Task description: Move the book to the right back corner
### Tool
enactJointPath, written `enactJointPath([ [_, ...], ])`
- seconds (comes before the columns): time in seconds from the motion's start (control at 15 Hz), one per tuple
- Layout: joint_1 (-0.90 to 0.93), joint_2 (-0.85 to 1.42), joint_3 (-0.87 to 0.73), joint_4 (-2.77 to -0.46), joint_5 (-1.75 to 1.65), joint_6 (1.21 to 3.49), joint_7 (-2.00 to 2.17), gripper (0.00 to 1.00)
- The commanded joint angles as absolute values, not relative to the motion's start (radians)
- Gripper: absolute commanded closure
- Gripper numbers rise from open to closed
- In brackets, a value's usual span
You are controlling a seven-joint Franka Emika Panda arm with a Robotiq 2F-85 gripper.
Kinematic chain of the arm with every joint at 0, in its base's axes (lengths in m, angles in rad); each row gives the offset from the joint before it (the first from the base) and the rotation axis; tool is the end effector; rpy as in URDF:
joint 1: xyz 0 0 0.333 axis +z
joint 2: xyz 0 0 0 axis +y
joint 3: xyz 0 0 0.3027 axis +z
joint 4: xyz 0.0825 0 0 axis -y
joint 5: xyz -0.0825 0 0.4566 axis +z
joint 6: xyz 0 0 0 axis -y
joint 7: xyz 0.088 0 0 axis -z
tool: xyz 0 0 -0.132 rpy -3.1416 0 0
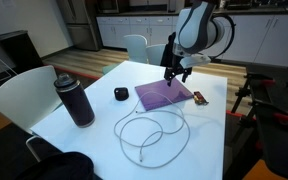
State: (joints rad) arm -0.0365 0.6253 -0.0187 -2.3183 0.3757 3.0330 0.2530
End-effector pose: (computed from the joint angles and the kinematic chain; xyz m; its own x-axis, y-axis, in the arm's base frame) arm 0.5070 -0.0570 -0.0256 0.7771 -0.6263 0.0616 -0.6217 -0.7792 -0.0800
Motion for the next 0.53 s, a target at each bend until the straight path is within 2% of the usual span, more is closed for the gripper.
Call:
enactJointPath([
  [0.0, -0.004, 0.701, -0.044, -2.251, 0.365, 3.047, 0.322, 0.0],
  [0.47, 0.054, 0.799, -0.085, -2.17, 0.363, 3.081, 0.364, 0.0],
])
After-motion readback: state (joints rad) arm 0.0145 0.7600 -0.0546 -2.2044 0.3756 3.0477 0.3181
